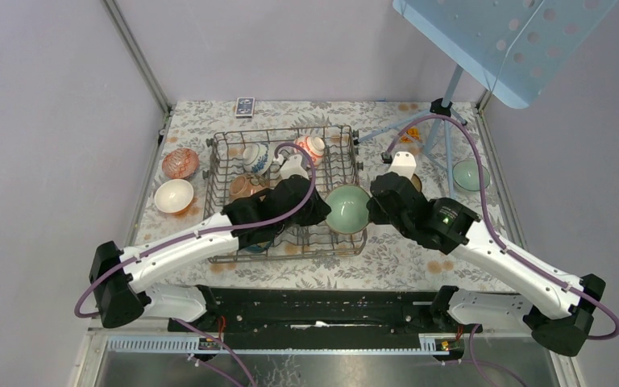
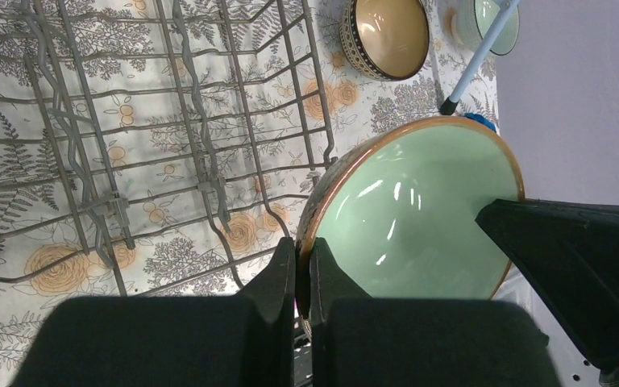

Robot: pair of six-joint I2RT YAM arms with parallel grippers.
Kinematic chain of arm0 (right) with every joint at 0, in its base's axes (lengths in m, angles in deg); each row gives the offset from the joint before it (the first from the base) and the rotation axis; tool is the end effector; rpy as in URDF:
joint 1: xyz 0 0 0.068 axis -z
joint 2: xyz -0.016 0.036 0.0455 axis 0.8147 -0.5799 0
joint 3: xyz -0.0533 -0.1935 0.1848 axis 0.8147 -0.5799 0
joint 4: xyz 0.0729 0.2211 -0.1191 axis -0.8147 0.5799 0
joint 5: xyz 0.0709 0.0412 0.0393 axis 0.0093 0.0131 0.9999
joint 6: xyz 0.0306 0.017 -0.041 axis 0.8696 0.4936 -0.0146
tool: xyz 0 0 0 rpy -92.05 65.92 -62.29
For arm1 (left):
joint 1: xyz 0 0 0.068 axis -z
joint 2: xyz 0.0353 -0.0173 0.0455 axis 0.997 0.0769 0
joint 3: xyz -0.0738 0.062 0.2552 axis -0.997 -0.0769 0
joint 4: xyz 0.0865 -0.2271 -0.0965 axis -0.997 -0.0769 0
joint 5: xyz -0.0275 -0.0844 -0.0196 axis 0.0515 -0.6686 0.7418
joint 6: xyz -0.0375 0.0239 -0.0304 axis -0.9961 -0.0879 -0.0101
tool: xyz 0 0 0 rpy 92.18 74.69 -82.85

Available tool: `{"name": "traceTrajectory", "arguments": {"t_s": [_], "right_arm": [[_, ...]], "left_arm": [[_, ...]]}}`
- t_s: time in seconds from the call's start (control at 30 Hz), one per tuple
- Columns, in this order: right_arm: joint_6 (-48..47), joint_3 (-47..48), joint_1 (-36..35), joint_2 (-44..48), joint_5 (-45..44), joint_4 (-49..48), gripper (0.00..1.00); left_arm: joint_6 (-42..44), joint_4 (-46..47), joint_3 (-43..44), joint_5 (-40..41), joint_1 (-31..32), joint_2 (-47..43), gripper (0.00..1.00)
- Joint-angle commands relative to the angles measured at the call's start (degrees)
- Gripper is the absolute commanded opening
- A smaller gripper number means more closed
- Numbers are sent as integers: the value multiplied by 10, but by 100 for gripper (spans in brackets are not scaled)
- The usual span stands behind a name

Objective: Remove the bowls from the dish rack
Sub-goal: Place the bowl with the bowl.

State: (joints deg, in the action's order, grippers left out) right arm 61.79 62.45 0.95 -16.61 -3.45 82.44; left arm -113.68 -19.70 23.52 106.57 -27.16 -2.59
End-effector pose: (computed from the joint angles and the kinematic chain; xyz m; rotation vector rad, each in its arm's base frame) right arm 0.1418 0.1639 0.3569 -0.0238 2.1601 0.3802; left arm 0.1558 -0.2334 0.3183 -0.1356 2.2738 -0.7926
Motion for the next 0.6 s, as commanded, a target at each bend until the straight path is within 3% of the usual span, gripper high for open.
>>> {"name": "traceTrajectory", "arguments": {"t_s": [0.0, 0.1, 0.2, 0.57], "right_arm": [[-3, 22, 1, 5, 17, -43, 9], [-27, 37, 0, -2, 20, -22, 36], [-54, 54, 0, -14, 23, 6, 48], [-104, 91, 1, -78, 40, 73, 51]], "left_arm": [[7, 33, 2, 2, -5, 1, 0], [13, 34, 9, -1, -6, 1, 0], [15, 35, 15, -1, -6, 1, 0], [19, 37, 27, -4, -6, 1, 0]]}}
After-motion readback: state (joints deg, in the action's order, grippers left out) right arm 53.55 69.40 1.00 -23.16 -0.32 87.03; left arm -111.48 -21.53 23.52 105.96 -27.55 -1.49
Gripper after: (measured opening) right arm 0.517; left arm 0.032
